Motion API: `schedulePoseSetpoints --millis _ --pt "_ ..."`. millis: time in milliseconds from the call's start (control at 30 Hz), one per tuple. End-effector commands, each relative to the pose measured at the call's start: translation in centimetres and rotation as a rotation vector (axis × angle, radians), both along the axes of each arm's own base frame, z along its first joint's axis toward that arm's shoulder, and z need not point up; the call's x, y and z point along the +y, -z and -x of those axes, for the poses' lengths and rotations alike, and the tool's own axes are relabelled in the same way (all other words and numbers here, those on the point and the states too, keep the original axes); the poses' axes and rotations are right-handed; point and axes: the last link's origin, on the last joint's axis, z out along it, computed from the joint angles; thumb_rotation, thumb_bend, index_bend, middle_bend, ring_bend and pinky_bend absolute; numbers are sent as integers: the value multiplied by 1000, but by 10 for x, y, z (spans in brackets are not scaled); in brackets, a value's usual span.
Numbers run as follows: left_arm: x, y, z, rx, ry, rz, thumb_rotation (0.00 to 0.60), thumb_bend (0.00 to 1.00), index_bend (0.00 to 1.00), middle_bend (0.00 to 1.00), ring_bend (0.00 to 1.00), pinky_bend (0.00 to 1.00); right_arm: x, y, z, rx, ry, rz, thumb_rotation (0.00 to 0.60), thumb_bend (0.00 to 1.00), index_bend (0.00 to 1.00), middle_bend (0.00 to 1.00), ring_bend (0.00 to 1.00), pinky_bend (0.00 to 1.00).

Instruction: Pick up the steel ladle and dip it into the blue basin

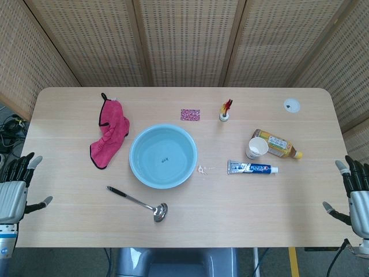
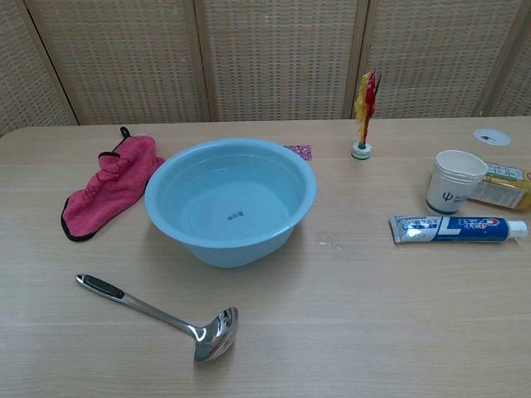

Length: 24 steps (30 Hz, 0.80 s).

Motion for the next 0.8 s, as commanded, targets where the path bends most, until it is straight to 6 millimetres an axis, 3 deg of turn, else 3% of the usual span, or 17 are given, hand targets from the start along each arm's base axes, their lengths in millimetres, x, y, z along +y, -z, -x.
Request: schedulePoseSetpoints --millis 33,200,233,267,300,367,433,467,567,800 --pt "0 1 -1 -1 4 7 600 0 0 0 0 0 1 -1 0 -3 1 0 600 0 0 0 0 0" --pt "-1 3 -1 -4 8 22 600 0 0 0 0 0 1 1 0 2 2 -14 600 0 0 0 0 0" --pt "-1 4 -2 -7 12 32 600 0 0 66 53 19 1 1 0 2 2 -17 600 0 0 0 0 0" --pt "-1 6 -3 -7 19 41 600 0 0 229 200 137 2 1 0 2 3 -19 600 0 0 0 0 0" --pt "0 9 -4 2 31 53 600 0 8 441 397 337 2 1 0 -1 3 -20 600 0 0 0 0 0" --pt "2 14 -6 15 54 71 600 0 92 739 692 729 2 0 -1 -5 2 -18 600 0 0 0 0 0" --pt "6 28 -8 35 82 133 600 0 209 848 807 923 3 1 -1 -9 0 -21 600 0 0 0 0 0" --pt "8 34 -8 53 95 159 600 0 256 881 838 968 2 1 -2 -9 -1 -23 600 0 0 0 0 0" --pt "16 60 -9 73 127 292 600 0 334 917 868 1000 2 3 -1 -10 1 -33 600 0 0 0 0 0" --pt "37 107 -9 158 157 506 600 4 410 920 871 1000 -1 -1 2 -27 20 -32 600 0 0 0 0 0"
